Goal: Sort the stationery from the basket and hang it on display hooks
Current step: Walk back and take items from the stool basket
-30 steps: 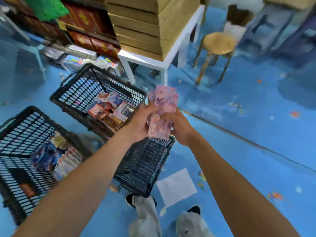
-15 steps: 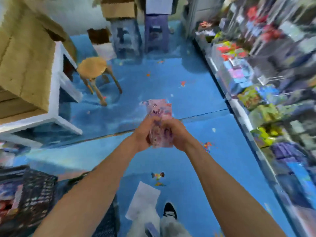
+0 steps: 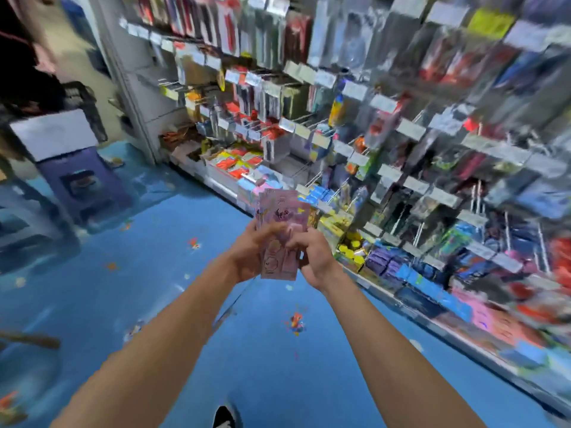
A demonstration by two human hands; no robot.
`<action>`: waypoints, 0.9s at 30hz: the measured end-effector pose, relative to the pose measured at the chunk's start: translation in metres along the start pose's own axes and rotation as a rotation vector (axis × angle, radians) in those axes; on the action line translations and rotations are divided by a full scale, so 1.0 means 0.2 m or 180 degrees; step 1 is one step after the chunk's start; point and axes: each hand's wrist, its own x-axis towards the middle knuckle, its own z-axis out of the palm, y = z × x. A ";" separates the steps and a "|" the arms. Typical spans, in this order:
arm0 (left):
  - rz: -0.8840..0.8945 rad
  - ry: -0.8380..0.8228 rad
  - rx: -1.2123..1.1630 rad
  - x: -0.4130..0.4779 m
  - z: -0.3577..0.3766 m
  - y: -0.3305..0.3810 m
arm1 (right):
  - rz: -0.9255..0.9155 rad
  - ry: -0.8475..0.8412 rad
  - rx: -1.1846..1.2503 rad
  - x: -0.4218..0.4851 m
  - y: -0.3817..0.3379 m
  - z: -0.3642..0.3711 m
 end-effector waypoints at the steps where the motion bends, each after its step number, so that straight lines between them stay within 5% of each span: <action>1: -0.0039 -0.0181 0.0109 0.07 0.01 0.09 | -0.0141 0.0115 0.0082 0.04 -0.07 0.02; 5: 0.0132 -0.1025 0.0408 0.26 0.10 0.41 | -0.0560 0.0492 0.0118 0.13 -0.34 0.04; 15: 0.0487 -0.1660 0.0743 0.72 0.56 0.89 | -0.1725 0.1407 -0.0369 0.31 -0.94 -0.17; 27: 0.0932 -0.1610 0.0758 1.33 0.93 1.37 | -0.2215 0.1474 -0.0427 0.77 -1.58 -0.44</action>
